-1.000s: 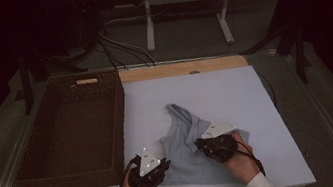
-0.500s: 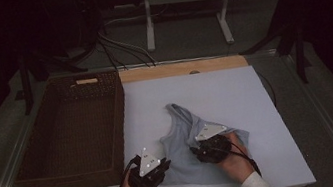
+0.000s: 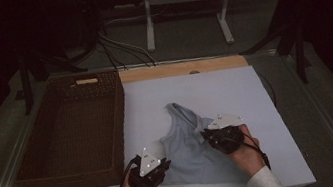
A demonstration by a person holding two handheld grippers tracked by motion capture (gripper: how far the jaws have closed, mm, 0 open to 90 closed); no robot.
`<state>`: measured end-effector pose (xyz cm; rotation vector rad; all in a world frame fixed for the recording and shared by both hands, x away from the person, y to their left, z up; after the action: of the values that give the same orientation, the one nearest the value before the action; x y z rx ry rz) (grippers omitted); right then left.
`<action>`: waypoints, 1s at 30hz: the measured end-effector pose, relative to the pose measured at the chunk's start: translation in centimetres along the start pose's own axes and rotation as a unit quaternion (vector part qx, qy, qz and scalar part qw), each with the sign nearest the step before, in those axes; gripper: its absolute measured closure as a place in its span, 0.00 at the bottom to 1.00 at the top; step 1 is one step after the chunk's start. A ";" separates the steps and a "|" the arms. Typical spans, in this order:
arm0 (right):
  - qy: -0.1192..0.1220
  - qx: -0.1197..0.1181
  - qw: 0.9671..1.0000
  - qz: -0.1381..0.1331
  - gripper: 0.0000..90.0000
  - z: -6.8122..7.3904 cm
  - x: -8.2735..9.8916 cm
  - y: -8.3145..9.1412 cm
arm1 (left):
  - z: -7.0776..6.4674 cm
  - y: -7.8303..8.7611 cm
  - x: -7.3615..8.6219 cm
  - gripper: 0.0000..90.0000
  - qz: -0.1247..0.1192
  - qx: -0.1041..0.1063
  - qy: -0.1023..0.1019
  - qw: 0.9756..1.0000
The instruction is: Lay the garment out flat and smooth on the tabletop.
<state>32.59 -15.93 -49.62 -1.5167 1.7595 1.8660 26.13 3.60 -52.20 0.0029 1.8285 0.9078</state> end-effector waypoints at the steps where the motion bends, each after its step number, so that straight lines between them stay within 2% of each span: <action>1: -0.001 0.001 1.000 -0.001 0.93 -0.2 -0.1 0.1 | 0.0 0.0 0.0 0.93 0.000 0.000 0.000 1.000; 15: -0.018 0.025 0.999 -0.011 0.93 -2.9 -0.6 0.9 | 0.1 0.0 0.0 0.93 0.000 -0.001 0.000 1.000; 30: -0.034 0.072 0.997 -0.016 0.93 -7.7 -1.4 1.9 | 0.1 0.0 0.0 0.93 0.002 -0.002 0.002 1.000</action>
<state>36.13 -22.10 -45.76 -1.4040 1.7850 1.7156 26.22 3.68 -52.27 0.0019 1.8301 0.9140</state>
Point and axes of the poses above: each handheld gripper's, and its own axes: y roughly backward along the jaws, x roughly out of its underside, z roughly to its left, the point moved 7 cm from there along -y, roughly forward along the jaws, and after that the axes turned 10 degrees about x, right-handed, at the moved point
